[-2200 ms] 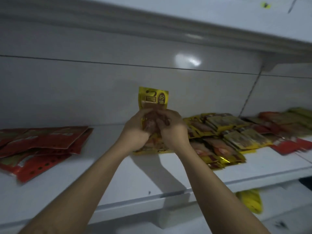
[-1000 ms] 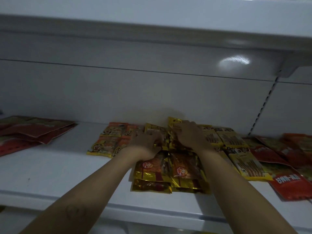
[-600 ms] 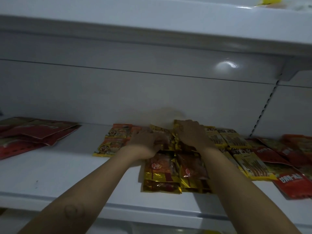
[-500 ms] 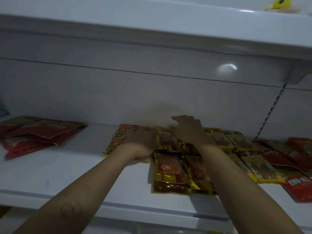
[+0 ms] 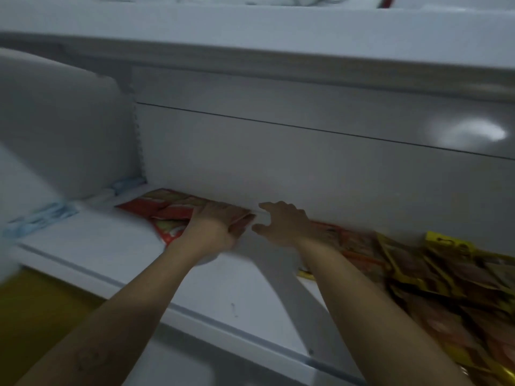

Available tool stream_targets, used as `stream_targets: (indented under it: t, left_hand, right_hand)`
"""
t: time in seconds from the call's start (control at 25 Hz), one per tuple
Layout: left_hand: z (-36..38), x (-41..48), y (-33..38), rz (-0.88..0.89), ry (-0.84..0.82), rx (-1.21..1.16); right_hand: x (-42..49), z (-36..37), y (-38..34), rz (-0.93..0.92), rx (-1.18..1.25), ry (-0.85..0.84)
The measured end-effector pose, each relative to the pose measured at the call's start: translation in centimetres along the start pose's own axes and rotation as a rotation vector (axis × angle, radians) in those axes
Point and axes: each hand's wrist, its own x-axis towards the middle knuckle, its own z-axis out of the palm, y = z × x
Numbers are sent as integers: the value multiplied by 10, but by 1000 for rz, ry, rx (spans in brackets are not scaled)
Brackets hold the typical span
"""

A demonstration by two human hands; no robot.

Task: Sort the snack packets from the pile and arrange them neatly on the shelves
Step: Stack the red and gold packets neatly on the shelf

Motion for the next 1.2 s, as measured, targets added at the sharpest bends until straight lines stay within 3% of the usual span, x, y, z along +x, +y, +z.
stream_targets:
  t: [0.24,0.48,0.72,0.88,1.0,1.2]
  left_hand:
    - [-13,-16,-112,-189,-78,57]
    - [-1,-9,-148,-136,-93,-41]
    - [14,26,-138,-152,-106,-49]
    - [24,52,-110,-123,-290,9]
    - [41,63,-99,-115,-256,-9]
    - [53,61,-91,-50,-209,-256]
  right_hand:
    - [61,50,-80,121,119,43]
    - [80,95,-108,249,183,71]
    - [71,93,-90,316,239,90]
    - [69,89,-84,260,440,148]
    - [70,85,-79,257,564,257]
    - [77,77,-73,528,983,517]
